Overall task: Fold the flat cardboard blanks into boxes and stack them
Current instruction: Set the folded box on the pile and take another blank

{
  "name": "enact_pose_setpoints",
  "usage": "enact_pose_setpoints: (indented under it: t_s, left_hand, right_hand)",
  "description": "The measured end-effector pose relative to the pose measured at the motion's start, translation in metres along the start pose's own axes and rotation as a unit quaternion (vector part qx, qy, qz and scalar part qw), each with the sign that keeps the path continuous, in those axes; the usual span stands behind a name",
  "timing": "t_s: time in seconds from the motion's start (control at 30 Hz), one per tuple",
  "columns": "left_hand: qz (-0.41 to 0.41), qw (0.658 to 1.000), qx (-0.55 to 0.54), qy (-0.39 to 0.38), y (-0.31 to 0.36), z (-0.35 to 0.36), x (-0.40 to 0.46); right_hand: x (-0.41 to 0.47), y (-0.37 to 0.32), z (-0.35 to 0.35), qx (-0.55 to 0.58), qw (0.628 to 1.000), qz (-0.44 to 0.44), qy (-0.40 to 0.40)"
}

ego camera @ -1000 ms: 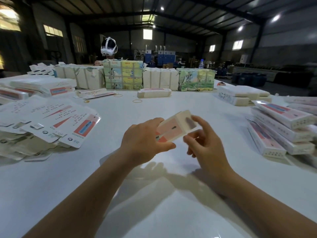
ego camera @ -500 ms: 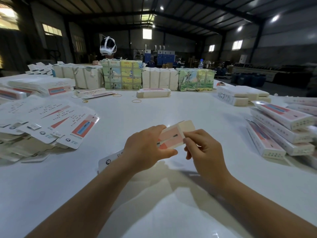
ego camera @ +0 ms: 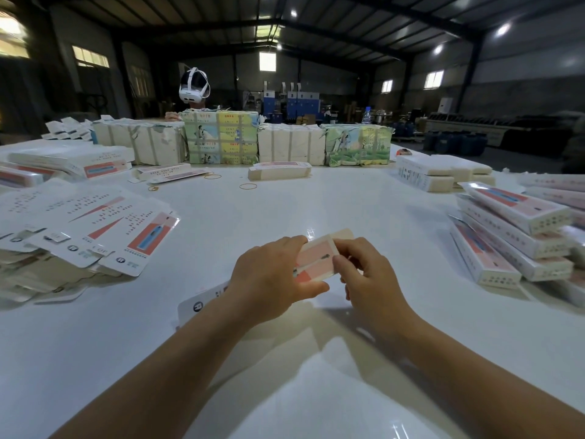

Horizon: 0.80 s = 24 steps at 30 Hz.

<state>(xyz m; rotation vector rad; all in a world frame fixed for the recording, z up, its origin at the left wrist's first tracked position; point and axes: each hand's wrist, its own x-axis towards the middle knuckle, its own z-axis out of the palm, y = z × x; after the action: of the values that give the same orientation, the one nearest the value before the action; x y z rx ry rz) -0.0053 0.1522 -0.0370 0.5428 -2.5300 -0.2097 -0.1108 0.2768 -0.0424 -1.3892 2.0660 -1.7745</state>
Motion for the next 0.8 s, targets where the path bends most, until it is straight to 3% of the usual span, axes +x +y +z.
enact_pose_setpoints:
  t_s: [0.13, 0.27, 0.3, 0.37, 0.43, 0.47, 0.57, 0.63, 0.7, 0.8]
  left_hand:
    - [-0.004, 1.0, 0.007, 0.002, 0.002, 0.0, 0.0]
    - [-0.018, 1.0, 0.004, 0.006, 0.002, -0.003, 0.0]
    - [-0.017, 1.0, 0.0, 0.007, 0.002, -0.004, 0.0]
    - [-0.005, 1.0, -0.003, 0.0, 0.004, -0.005, -0.001]
    - [0.008, 1.0, -0.002, -0.016, 0.007, -0.004, -0.002]
    - [0.009, 1.0, -0.002, -0.022, 0.008, -0.003, -0.003]
    - [0.004, 1.0, -0.005, -0.017, 0.01, -0.003, -0.003]
    - [-0.003, 1.0, 0.014, -0.005, 0.013, -0.001, -0.002]
    - [-0.006, 0.998, 0.068, 0.013, 0.019, 0.003, -0.002]
    - [-0.006, 0.991, 0.128, 0.032, 0.023, 0.01, -0.003]
  right_hand:
    - [0.002, 0.001, -0.001, -0.042, 0.999, -0.018, 0.002]
    - [0.01, 0.006, -0.011, -0.152, 0.984, -0.019, 0.096]
    - [0.013, 0.008, -0.013, -0.105, 0.99, 0.023, 0.092]
    - [0.017, 0.004, -0.017, 0.118, 0.982, 0.146, 0.024]
    - [0.02, 0.003, -0.02, 0.332, 0.913, 0.229, -0.069]
    - [0.021, 0.004, -0.021, 0.354, 0.902, 0.229, -0.087]
    - [0.012, 0.006, -0.014, 0.237, 0.963, 0.123, -0.042]
    - [0.003, 0.005, -0.006, 0.024, 0.999, 0.026, -0.005]
    - [-0.002, 0.008, 0.003, -0.184, 0.982, -0.051, -0.009]
    - [-0.006, 0.008, 0.008, -0.147, 0.988, -0.055, -0.01]
